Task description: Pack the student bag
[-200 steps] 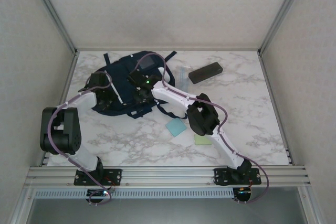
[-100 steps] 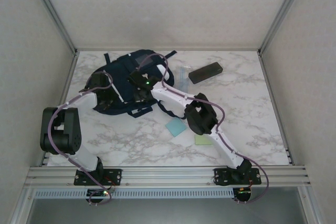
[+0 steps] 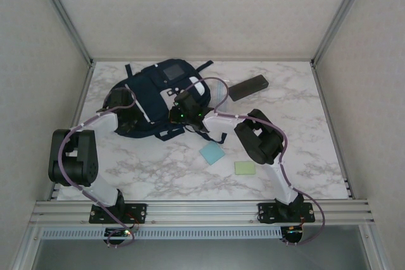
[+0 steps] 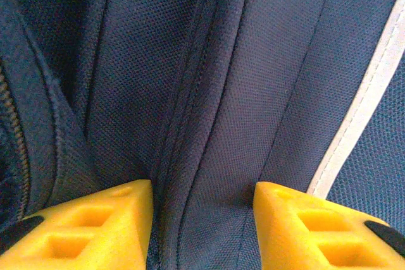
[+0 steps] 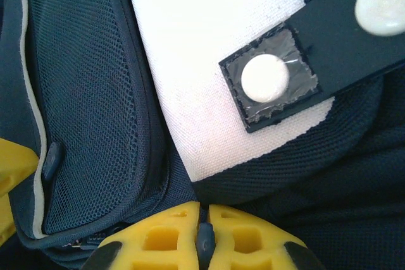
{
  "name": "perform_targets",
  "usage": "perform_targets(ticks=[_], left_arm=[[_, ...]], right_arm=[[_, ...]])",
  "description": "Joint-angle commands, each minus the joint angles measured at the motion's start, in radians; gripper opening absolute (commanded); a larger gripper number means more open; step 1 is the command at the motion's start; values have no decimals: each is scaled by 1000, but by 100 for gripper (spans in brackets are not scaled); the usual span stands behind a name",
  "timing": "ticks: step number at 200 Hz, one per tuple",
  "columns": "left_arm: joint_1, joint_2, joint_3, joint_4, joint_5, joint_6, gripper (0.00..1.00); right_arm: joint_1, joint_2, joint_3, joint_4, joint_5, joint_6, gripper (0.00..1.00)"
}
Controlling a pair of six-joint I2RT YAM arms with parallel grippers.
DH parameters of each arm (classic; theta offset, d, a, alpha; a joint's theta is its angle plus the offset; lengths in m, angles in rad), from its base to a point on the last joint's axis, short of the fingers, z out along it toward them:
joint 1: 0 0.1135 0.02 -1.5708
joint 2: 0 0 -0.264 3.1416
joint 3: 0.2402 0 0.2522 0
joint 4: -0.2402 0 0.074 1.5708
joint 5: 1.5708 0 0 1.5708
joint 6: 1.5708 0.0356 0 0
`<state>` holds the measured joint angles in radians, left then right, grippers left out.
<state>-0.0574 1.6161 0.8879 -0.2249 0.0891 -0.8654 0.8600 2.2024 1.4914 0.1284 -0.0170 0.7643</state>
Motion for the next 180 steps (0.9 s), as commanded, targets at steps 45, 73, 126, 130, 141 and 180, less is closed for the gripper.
perform_targets(ticks=[45,73,126,130,141,180], left_arm=[[-22,87,4,-22,76,-8,48],[-24,102,18,-28,86,-1,48],[-28,86,42,-67,71,16,54],[-27,82,45,-73,68,19,55],[-28,65,51,-92,56,31,58],[-36,-27,82,-173,22,90,61]], right_arm=[[102,53,165,-96,-39,-492,0],[129,96,247,-229,19,-658,3],[110,58,291,-316,27,-677,47],[105,48,290,-322,21,-660,48],[90,13,276,-333,8,-612,53],[14,-111,204,-426,24,-466,62]])
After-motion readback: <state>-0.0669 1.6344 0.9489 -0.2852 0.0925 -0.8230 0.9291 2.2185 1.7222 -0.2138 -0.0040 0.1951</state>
